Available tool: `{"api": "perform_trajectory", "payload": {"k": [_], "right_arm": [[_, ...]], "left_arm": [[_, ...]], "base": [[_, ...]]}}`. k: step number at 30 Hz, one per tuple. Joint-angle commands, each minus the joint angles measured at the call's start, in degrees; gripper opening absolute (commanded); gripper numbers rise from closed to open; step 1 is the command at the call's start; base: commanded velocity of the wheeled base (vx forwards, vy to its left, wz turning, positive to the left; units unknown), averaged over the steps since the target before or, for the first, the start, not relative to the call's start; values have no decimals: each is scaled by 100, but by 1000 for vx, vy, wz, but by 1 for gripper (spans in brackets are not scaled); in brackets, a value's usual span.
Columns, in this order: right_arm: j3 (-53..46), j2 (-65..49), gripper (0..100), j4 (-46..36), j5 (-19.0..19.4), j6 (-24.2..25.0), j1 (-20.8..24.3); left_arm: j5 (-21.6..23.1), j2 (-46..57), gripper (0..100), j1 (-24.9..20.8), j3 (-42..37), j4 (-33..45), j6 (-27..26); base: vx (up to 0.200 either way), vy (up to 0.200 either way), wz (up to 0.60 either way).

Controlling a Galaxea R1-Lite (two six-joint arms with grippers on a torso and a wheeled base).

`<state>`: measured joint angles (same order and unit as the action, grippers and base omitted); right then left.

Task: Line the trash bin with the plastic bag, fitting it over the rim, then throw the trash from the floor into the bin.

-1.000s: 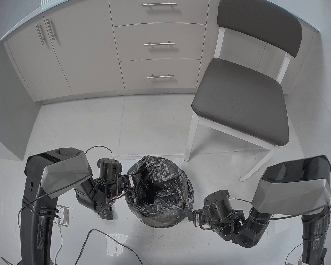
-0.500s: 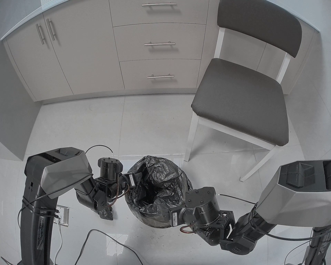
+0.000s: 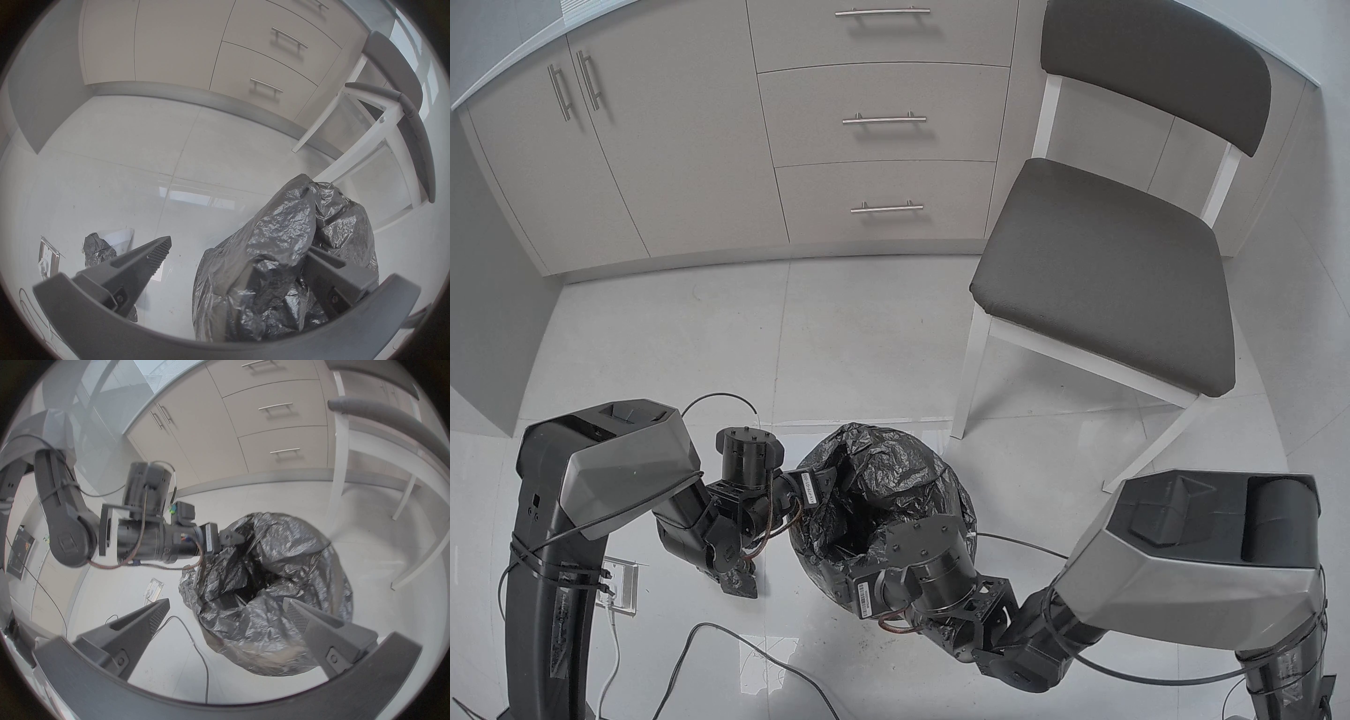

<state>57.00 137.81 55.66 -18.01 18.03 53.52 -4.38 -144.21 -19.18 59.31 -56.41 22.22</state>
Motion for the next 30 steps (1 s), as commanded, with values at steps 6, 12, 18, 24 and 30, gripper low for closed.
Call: {"api": "perform_trajectory", "payload": {"k": [6, 12, 18, 24, 30], "right_arm": [[39, 422, 100, 24, 271, 69, 159], [-146, 387, 100, 85, 280, 227, 396], [-321, 387, 100, 94, 298, 421, 590], [-348, 466, 100, 85, 386, 579, 678], [-348, 228, 100, 94, 280, 561, 537]], "left_arm": [[-2, -1, 100, 10, 19, 16, -8], [-11, -1, 100, -7, 2, 7, -8], [-11, -19, 100, -7, 11, 16, -8], [-11, -10, 100, -7, 11, 16, -8], [-11, -10, 100, 2, 19, 24, -8]], "base": [[0, 0, 0], [0, 0, 0], [0, 0, 0], [0, 0, 0], [0, 0, 0]]}}
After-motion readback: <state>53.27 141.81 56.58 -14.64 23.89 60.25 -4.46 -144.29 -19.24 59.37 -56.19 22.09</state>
